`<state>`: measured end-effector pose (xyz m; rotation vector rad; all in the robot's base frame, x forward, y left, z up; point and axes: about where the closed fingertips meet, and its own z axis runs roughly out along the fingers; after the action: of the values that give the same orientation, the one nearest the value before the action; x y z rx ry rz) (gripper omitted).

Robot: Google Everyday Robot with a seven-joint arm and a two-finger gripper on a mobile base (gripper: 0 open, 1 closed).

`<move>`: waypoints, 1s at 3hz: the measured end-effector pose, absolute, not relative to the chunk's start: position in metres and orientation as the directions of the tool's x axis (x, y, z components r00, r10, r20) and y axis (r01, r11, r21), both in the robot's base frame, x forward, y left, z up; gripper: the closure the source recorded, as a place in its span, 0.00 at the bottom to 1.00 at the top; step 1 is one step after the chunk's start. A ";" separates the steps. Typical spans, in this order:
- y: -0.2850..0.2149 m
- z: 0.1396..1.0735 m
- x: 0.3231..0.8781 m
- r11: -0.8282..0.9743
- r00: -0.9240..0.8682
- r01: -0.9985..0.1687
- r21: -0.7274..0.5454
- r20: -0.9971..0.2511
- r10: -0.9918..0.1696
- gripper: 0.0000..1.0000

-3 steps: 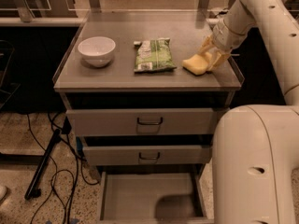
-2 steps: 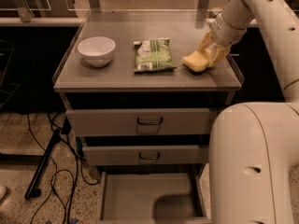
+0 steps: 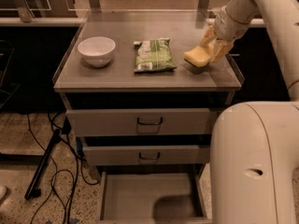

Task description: Place sponge into bottom drawer

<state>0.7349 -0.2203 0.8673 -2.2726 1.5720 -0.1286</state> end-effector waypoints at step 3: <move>-0.247 0.894 0.657 -0.262 0.316 -0.919 -0.294 -0.153 -0.936 1.00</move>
Offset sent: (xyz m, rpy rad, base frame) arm -0.1197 -0.0298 0.0286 -0.0111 0.1040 -0.0566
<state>0.6571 -0.2472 0.8942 -2.2610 1.6636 -0.0734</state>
